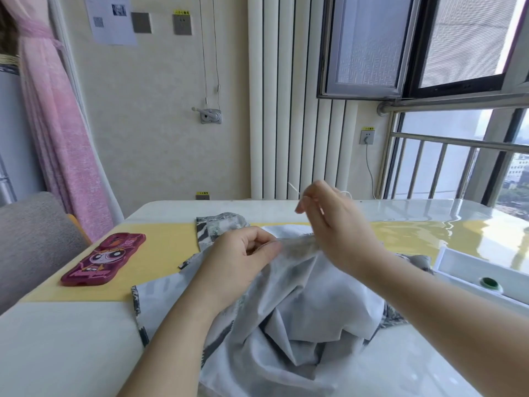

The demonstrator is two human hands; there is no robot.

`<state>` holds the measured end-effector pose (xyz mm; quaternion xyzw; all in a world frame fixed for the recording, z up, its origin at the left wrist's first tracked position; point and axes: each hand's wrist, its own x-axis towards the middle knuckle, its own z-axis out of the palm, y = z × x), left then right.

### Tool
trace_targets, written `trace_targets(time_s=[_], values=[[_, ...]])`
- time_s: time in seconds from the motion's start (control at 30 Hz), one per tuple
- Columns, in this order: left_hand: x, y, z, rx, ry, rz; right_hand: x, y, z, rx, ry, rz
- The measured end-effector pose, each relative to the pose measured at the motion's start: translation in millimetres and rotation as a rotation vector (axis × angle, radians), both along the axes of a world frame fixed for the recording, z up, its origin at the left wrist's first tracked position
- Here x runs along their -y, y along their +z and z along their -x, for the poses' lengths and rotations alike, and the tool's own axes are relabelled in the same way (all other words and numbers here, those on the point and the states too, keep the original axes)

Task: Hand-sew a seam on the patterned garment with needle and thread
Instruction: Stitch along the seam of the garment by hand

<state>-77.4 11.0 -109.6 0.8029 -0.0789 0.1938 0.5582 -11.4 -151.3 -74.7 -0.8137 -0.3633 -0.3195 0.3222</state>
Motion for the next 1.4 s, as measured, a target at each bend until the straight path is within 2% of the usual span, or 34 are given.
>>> trace_targets(time_s=[0.13, 0.3, 0.57, 0.73, 0.83, 0.93, 1.17, 1.4], values=[[6, 3, 5, 0.004, -0.031, 0.027, -23, -8, 13, -0.091, -0.031, 0.114], [1, 8, 6, 0.013, -0.055, -0.003, -24, -8, 12, -0.109, -0.044, 0.107], [-4, 11, 8, 0.057, -0.017, -0.033, -17, -15, 6, -0.024, -0.009, 0.041], [1, 8, 7, 0.137, 0.172, -0.157, -20, -13, 4, -0.164, 0.009, -0.052], [4, 6, 5, 0.138, 0.198, -0.205, -21, -13, 0, -0.254, 0.042, -0.164], [4, 6, 6, 0.118, 0.185, -0.179, -20, -15, -2, -0.284, 0.062, -0.186], [15, 4, 2, 0.045, 0.177, -0.175, -18, -19, -1, -0.253, 0.002, -0.127], [26, 4, 4, 0.071, 0.168, -0.176, -17, -17, -1, -0.215, -0.028, -0.159]])
